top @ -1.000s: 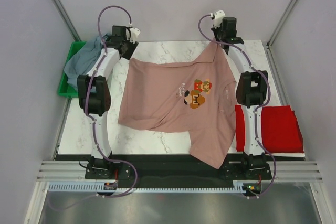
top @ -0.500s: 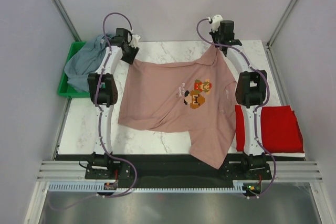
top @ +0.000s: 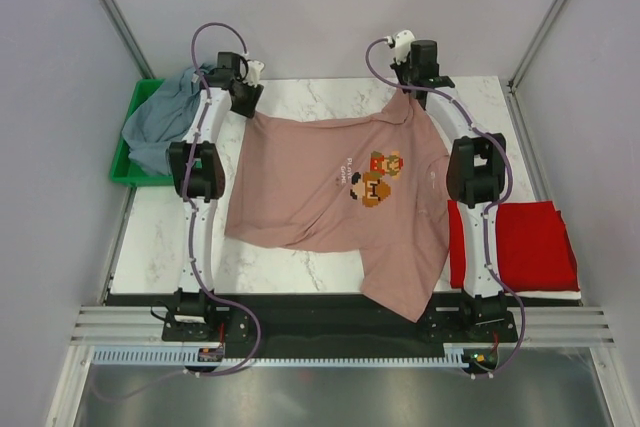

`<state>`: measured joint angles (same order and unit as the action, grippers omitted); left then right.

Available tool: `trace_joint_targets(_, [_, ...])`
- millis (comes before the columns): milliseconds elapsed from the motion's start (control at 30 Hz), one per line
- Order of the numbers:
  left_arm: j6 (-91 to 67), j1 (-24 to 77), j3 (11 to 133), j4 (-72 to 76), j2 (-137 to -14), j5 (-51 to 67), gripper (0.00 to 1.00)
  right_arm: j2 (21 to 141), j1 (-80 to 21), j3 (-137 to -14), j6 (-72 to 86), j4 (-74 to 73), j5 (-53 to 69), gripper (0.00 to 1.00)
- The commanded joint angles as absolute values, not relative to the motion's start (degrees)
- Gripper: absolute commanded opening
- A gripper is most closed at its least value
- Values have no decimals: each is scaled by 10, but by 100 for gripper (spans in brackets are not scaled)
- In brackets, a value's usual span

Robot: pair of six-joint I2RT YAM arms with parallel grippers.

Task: Fold and stack the t-shirts
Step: Flatten the tshirt out

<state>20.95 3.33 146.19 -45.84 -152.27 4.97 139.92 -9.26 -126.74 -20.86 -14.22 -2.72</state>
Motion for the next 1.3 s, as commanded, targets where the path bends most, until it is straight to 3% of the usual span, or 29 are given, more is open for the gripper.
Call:
trace_joint_targets(0, [191,31,1495,-446,-1542,72,55,1355,-99,-1260,-218,-136,-35,0])
trace_joint_targets(400, [190,29,1484,-472,-1542,81,47,1354,-105,-1260,-227,-139,-37,0])
trace_joint_targets(633, [189,29,1489,-474,-1546,73,34,1360,-108,-1267,-225,-139,-33,0])
trace_joint_targets(1033, [212,29,1459,-497,-1550,47,33,1362,-109,-1281,-221,-139,-33,0])
trace_joint_targets(1267, [206,28,1475,-491,-1554,33,11,1361,-109,-1288,-219,-139,-30,0])
